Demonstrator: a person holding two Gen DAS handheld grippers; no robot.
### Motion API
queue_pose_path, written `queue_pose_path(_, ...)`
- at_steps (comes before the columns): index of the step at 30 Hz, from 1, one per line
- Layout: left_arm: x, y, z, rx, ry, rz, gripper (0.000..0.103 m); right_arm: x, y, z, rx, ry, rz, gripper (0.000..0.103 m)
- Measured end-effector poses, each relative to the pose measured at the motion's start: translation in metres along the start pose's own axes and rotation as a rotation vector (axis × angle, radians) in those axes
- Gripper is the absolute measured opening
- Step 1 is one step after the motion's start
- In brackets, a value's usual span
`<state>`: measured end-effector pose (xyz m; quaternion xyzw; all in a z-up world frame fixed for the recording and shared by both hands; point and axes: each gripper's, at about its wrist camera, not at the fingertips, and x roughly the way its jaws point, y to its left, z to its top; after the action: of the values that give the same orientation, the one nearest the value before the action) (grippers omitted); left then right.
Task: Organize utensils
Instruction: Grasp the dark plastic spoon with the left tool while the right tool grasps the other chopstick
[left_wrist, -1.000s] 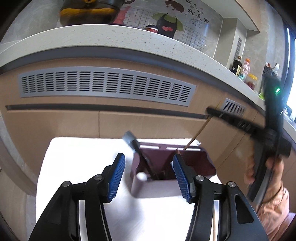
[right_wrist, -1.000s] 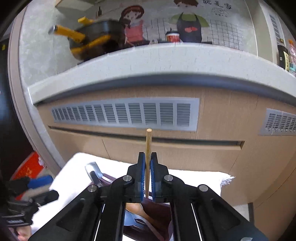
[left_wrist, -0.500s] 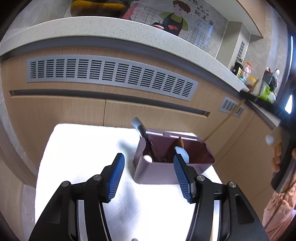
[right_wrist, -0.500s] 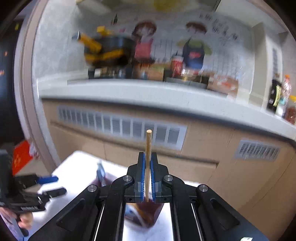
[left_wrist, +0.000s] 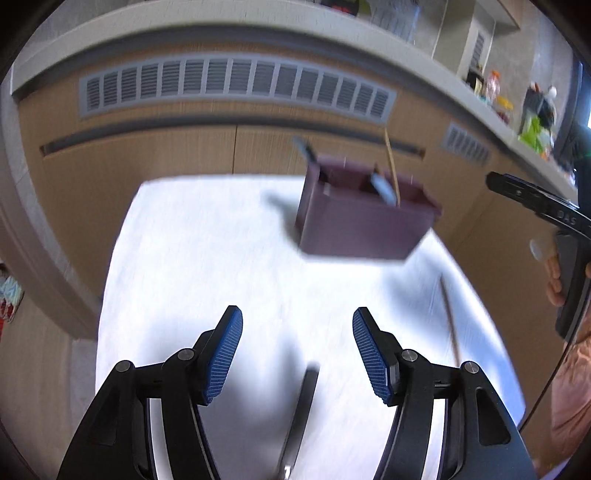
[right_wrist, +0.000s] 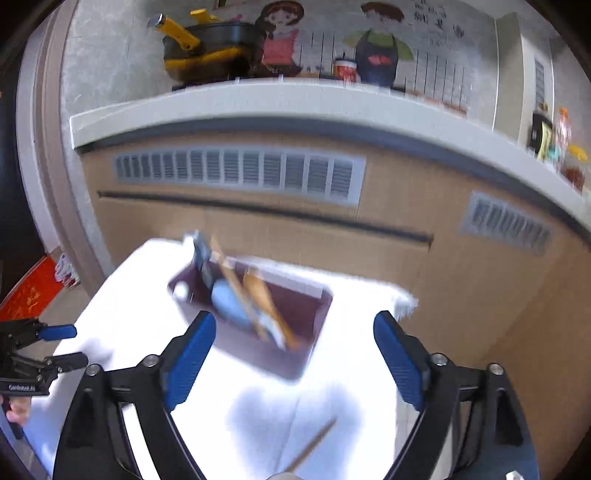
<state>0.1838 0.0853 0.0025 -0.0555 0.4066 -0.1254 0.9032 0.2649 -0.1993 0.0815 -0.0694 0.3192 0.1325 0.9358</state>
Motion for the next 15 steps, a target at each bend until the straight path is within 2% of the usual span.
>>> queue_pose_path(6,-0.007,0.004,-0.057,0.006,0.095,0.012,0.063,0.009,0.001,-0.082,0.141,0.185,0.123,0.086)
queue_pose_path(11,-0.018,0.002,-0.094,-0.004,0.133,0.015,0.063,0.019,0.007,-0.132,0.153,0.263,0.066,0.086)
queue_pose_path(15,-0.019,0.0,-0.112,-0.016,0.135,0.103,0.063,0.029,0.002,-0.144,0.19,0.28,0.061,0.086)
